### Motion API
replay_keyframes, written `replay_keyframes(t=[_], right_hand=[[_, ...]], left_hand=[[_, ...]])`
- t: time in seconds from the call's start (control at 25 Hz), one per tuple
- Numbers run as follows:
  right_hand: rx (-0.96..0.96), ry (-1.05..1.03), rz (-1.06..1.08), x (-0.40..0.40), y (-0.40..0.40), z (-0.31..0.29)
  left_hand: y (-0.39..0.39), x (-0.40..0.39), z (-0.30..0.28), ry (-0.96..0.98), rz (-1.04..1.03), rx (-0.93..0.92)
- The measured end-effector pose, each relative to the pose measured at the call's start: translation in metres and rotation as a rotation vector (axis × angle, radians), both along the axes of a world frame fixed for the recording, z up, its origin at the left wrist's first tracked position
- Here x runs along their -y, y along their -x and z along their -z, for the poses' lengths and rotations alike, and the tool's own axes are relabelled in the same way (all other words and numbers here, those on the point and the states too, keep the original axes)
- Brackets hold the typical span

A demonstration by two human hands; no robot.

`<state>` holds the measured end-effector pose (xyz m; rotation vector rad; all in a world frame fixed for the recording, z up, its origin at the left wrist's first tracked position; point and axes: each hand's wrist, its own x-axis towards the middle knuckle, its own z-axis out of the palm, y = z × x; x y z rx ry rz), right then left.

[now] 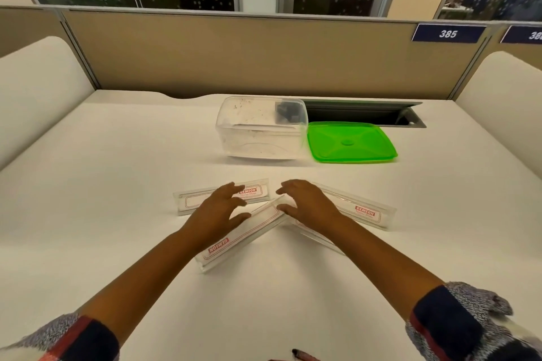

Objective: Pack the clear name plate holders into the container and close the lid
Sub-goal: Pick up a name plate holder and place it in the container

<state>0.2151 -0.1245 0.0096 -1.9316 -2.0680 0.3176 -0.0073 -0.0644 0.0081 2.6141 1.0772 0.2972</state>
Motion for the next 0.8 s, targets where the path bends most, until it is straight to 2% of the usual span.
replay_keyframes(t=[0.36,0.6,0.8], right_hand=[[-0.042,0.083,0.018,0.001,0.002,0.007],[-0.062,0.078,-0.014,0.004,0.001,0.005],[-0.17,0.036,0.014,0.008,-0.002,0.005]], left_hand=[[0.023,0.015,0.02,0.045,-0.047,-0.173],[0.032,0.006,0.007,0.124,-0.139,-0.137],[0.038,0.005,0.004,0.137,-0.215,-0.105]])
